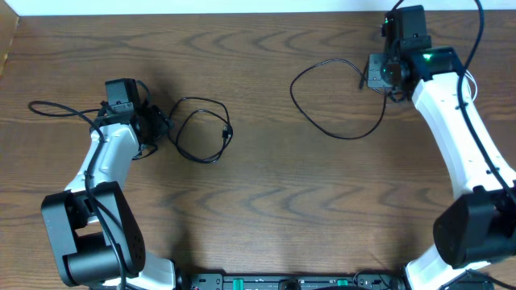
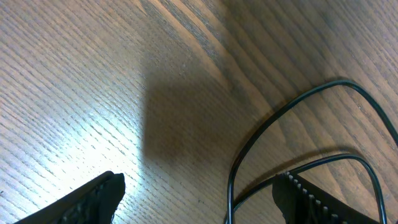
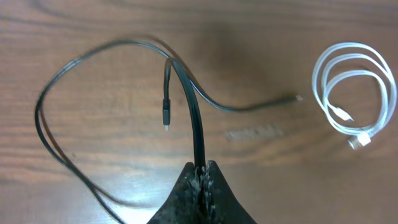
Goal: Untangle cables
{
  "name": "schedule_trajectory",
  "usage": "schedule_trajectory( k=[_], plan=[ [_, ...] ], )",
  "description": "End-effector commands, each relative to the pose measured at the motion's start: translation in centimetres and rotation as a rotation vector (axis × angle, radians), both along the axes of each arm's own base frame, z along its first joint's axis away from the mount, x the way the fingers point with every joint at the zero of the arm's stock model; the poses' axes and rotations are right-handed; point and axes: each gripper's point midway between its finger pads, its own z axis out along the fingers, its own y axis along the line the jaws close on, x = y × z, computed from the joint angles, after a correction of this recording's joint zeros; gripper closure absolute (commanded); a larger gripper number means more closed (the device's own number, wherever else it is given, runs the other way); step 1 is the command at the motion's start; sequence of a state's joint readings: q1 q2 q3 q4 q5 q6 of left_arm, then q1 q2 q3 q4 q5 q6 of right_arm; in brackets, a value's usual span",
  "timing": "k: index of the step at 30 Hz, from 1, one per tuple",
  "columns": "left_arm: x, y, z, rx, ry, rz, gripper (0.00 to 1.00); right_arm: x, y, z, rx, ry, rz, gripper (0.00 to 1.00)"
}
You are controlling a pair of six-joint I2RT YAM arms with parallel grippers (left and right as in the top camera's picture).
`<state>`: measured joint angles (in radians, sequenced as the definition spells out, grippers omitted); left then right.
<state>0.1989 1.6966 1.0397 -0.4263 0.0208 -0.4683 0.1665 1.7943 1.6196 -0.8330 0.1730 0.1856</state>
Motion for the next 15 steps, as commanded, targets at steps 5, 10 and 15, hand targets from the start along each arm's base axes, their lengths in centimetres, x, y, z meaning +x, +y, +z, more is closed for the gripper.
schedule_trajectory(
  k=[5, 10, 15],
  plan=[
    [-0.1, 0.0, 0.0, 0.004, -0.002, 0.002, 0.19, 2.2, 3.2, -3.1, 0.138, 0.019, 0.101, 0.99],
    [0.0, 0.0, 0.0, 0.004, -0.003, 0.002, 0.19, 2.1, 6.1, -6.2, 0.197, 0.083, 0.318, 0.99],
    [0.0, 0.0, 0.0, -0.008, -0.009, 0.033, 0.19, 3.3, 5.3, -9.9, 0.136, 0.115, 0.306, 0.56]
  ],
)
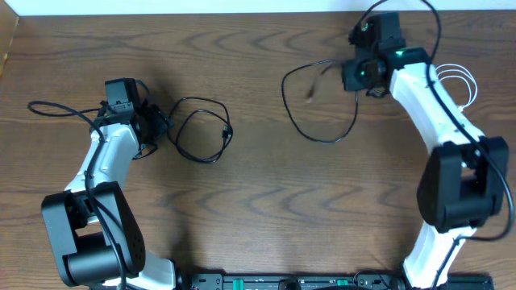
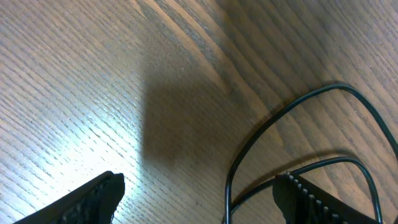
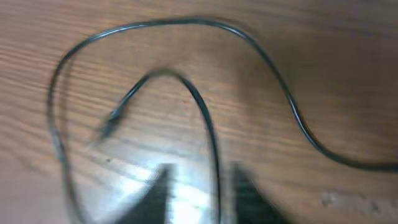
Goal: Untangle cables
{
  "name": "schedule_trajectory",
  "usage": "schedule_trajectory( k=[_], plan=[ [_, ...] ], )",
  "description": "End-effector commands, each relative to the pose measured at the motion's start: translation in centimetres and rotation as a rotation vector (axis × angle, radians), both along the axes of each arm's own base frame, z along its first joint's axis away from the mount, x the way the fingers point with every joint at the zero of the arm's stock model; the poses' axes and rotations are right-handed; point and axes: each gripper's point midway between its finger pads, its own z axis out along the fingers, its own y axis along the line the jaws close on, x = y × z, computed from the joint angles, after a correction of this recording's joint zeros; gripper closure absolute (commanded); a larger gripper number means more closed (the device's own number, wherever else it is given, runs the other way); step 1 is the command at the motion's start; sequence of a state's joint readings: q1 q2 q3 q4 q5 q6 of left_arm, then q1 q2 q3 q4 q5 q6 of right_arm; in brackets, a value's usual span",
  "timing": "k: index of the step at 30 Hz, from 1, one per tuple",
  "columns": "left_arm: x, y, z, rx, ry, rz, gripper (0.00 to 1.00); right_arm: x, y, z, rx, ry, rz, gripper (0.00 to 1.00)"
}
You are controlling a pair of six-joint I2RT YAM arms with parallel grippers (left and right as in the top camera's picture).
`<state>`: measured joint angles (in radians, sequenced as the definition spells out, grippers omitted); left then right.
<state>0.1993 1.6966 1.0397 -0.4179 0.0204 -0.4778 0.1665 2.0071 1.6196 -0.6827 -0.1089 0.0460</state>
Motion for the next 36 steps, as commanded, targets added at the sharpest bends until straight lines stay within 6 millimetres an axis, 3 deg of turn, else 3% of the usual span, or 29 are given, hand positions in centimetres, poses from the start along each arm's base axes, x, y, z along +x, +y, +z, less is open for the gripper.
schedule_trajectory(
  k=[1, 7, 15, 18, 22, 29, 36],
  plan=[
    [-0.2, 0.0, 0.0, -0.006, 0.000, 0.023, 0.19, 1.1, -1.0, -2.7, -0.068, 0.004, 0.018, 0.40],
    [-0.2, 0.0, 0.0, -0.006, 0.000, 0.023, 0.19, 3.7, -3.2, -5.6, -0.193, -0.052, -0.042, 0.17],
    [-0.2, 0.0, 0.0, -0.006, -0.001, 0.023, 0.18, 5.6, -3.5, -9.0, -0.226, -0.086, 0.016, 0.14],
    [-0.2, 0.0, 0.0, -0.006, -0.001, 0.023, 0.19, 5.1, -3.7, -10.2, -0.164, -0.042, -0.019, 0.16],
    [-0.2, 0.0, 0.0, -0.006, 0.000, 0.023, 0.19, 3.1, -1.5, -10.8, 0.022, 0.050, 0.057, 0.22],
    [-0.2, 0.0, 0.0, -0.006, 0.000, 0.023, 0.19, 0.5, 0.5, -10.9, 0.174, 0.156, 0.114, 0.26],
    [-0.1, 0.0, 0.0, -0.006, -0.001, 0.023, 0.19, -0.3, 1.4, -8.6, 0.211, 0.159, 0.136, 0.26]
  ],
)
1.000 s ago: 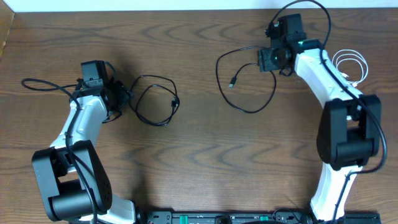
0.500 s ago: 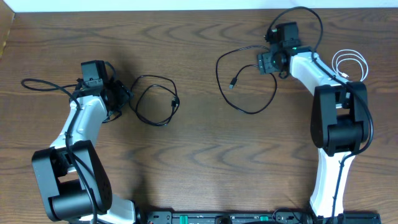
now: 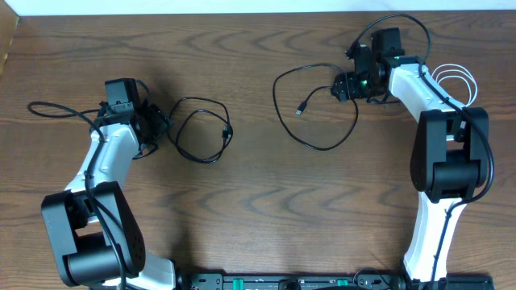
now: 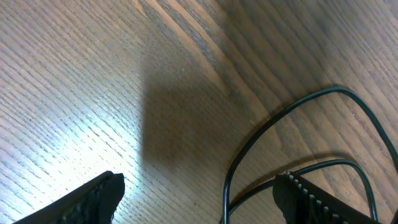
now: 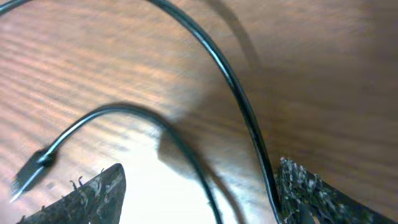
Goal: Untangle cables
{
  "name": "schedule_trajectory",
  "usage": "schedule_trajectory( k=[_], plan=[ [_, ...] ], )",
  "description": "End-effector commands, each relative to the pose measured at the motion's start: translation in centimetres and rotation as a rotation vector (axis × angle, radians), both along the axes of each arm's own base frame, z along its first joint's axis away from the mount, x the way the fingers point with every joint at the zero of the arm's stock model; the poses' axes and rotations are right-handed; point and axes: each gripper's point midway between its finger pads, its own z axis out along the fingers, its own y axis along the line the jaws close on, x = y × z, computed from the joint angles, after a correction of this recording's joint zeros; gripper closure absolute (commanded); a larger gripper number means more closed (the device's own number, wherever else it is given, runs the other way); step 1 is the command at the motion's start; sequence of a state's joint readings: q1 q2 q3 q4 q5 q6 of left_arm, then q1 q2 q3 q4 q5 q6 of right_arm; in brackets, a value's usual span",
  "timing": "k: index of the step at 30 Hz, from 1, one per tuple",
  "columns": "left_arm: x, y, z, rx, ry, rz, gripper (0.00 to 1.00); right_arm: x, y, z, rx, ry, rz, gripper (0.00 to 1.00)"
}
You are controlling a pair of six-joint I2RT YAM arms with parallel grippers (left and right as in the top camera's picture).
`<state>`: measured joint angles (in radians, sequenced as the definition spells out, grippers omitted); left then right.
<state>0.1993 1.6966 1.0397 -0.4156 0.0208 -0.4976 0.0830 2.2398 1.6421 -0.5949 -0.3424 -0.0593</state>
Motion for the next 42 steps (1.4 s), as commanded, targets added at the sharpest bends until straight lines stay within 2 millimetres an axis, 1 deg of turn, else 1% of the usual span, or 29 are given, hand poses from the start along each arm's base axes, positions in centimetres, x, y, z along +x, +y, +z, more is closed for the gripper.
schedule_trajectory(
  k=[1, 3, 6, 8, 10, 12, 13, 15, 17, 21, 23, 25, 27, 29, 30, 31, 32, 35, 42],
  plan=[
    [-0.2, -0.1, -0.1, 0.001, 0.004, 0.005, 0.19, -1.5, 1.6, 0.6, 0.057, 0.036, 0.029, 0.25],
    [-0.2, 0.0, -0.1, 0.001, 0.004, 0.005, 0.19, -1.6, 1.7, 1.9, 0.052, 0.022, 0.031, 0.25],
    [-0.2, -0.1, -0.1, 0.001, 0.004, 0.005, 0.18, -1.9, 0.9, 3.4, 0.008, 0.010, 0.014, 0.23],
    [-0.2, 0.0, -0.1, 0.001, 0.004, 0.005, 0.19, -2.2, -0.1, 4.0, -0.046, 0.010, -0.007, 0.21],
    [-0.2, 0.0, -0.1, 0.001, 0.004, 0.005, 0.18, -2.5, -1.0, 4.1, -0.098, 0.018, -0.026, 0.20],
    [-0.2, -0.1, -0.1, 0.001, 0.004, 0.005, 0.19, -2.9, -1.6, 3.8, -0.130, 0.036, -0.036, 0.18],
    [-0.2, -0.1, -0.1, 0.001, 0.004, 0.005, 0.18, -3.3, -2.1, 3.4, -0.161, 0.056, -0.039, 0.16],
    [-0.2, -0.1, -0.1, 0.001, 0.004, 0.005, 0.19, -3.5, -2.5, 3.0, -0.187, 0.068, -0.032, 0.16],
    [-0.2, -0.1, -0.1, -0.002, 0.004, 0.004, 0.18, -3.6, -2.4, 2.6, -0.195, 0.066, -0.005, 0.16],
    [-0.2, -0.1, -0.1, -0.002, 0.003, 0.004, 0.19, -3.0, -1.6, 2.1, -0.220, 0.024, 0.088, 0.18],
    [-0.2, -0.1, -0.1, -0.002, 0.003, 0.004, 0.19, -2.8, -1.4, 1.6, -0.240, 0.003, 0.156, 0.18],
    [-0.2, -0.1, -0.1, -0.002, 0.004, 0.004, 0.19, -2.9, -1.4, 1.2, -0.256, -0.003, 0.205, 0.23],
    [-0.2, -0.1, -0.1, -0.002, 0.003, 0.004, 0.19, -3.1, -1.7, 0.8, -0.282, 0.001, 0.235, 0.32],
    [-0.2, -0.1, -0.1, -0.002, 0.004, 0.004, 0.19, -3.1, -2.6, 0.5, -0.333, 0.011, 0.222, 0.45],
    [-0.2, -0.1, -0.1, -0.002, 0.004, 0.004, 0.19, -3.1, -3.0, 0.4, -0.354, 0.016, 0.216, 0.58],
    [-0.2, -0.1, -0.1, -0.002, 0.003, 0.004, 0.19, -3.1, -3.1, 0.3, -0.363, 0.019, 0.214, 0.66],
    [-0.2, -0.1, -0.1, -0.002, 0.003, 0.004, 0.19, -3.2, -3.1, 0.3, -0.359, 0.024, 0.206, 0.70],
    [-0.2, -0.1, -0.1, -0.002, 0.003, 0.004, 0.19, -3.6, -2.8, 0.2, -0.346, 0.047, 0.169, 0.69],
    [-0.2, -0.1, -0.1, -0.002, 0.003, 0.004, 0.19, -3.8, -2.4, -0.1, -0.360, 0.044, 0.219, 0.69]
  ],
)
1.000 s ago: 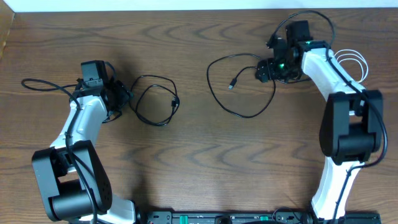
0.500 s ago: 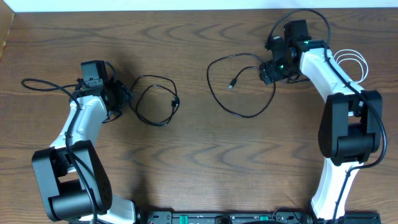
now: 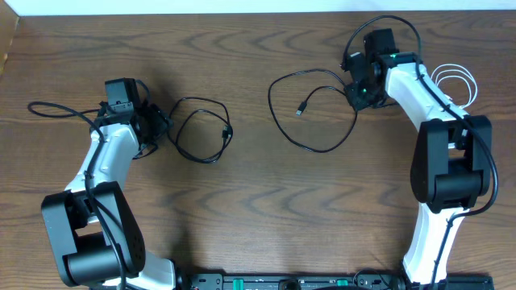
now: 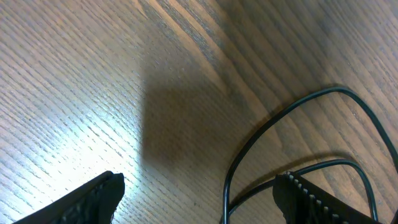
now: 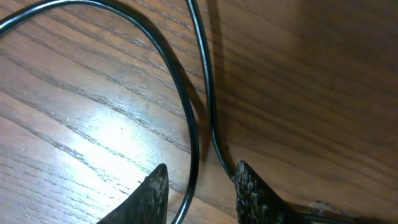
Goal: Untangle cables
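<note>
One black cable (image 3: 228, 131) lies in a loop at the left, its tail running off to the far left. My left gripper (image 3: 153, 125) sits low at that loop, open, with a strand (image 4: 273, 117) curving between its fingers (image 4: 102, 190). A second black cable makes a wide loop at centre right, its plug (image 3: 301, 109) inside the loop. My right gripper (image 3: 360, 90) is low at the right side of that loop, open with a narrow gap. One strand (image 5: 192, 143) runs between its fingertips (image 5: 155, 186); another strand passes just beside the right finger.
A coiled white cable (image 3: 453, 70) lies at the far right behind the right arm. The brown wooden table (image 3: 258, 217) spreads below both cables. The arm bases stand at the near edge.
My right gripper's jaws have come closer together, now around a single strand of the right cable, and the gripper sits slightly further right. The loop edged left. The left gripper has not moved.
First my right gripper was shut on the right black cable at the far right, near the white coil. Then it was further left with the loop. After that it stood wide open low over the cable, which lay loose. Now its jaws are narrowed around one strand. The left gripper stayed open throughout.
</note>
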{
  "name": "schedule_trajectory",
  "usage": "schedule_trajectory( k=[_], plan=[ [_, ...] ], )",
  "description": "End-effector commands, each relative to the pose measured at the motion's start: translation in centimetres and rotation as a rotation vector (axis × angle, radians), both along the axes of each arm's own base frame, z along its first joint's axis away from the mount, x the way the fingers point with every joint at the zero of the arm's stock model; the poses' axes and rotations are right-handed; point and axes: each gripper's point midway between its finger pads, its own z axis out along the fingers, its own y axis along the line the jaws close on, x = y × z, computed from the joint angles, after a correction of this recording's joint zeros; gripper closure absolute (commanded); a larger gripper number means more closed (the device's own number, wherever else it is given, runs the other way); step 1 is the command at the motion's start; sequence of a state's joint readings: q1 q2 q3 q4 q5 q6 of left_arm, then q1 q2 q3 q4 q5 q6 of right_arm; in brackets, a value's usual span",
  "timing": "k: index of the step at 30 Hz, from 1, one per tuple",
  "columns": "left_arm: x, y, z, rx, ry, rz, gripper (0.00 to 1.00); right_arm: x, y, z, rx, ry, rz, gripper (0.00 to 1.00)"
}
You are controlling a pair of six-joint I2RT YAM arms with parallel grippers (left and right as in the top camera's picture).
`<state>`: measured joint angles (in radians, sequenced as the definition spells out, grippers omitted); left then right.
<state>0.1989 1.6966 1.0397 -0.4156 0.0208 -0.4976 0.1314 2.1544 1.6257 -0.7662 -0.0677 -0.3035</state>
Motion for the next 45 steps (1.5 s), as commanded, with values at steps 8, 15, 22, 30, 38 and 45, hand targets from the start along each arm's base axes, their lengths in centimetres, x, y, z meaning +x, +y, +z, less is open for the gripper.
schedule_trajectory(
  k=[8, 15, 22, 30, 38, 45],
  plan=[
    [-0.2, -0.1, -0.1, -0.002, 0.003, 0.004, 0.19, -1.9, 0.4, -2.0, -0.028, 0.077, 0.048, 0.69],
    [-0.2, -0.1, -0.1, -0.002, 0.003, 0.004, 0.19, -1.9, 1.4, -2.2, -0.032, 0.064, 0.071, 0.98],
    [-0.2, -0.1, -0.1, -0.002, 0.003, 0.004, 0.19, -0.7, 1.8, -2.0, -0.106, -0.004, 0.163, 0.99],
    [-0.2, -0.1, -0.1, -0.002, 0.003, 0.004, 0.18, 2.4, 4.4, -0.8, -0.124, -0.166, 0.303, 0.99],
    [-0.2, -0.1, -0.1, -0.002, 0.003, 0.004, 0.18, 4.4, 5.1, 0.3, -0.115, -0.263, 0.300, 0.99],
    [-0.2, -0.1, -0.1, -0.002, 0.003, 0.004, 0.19, 5.5, 5.5, 0.6, -0.110, -0.312, 0.299, 0.99]
  ],
)
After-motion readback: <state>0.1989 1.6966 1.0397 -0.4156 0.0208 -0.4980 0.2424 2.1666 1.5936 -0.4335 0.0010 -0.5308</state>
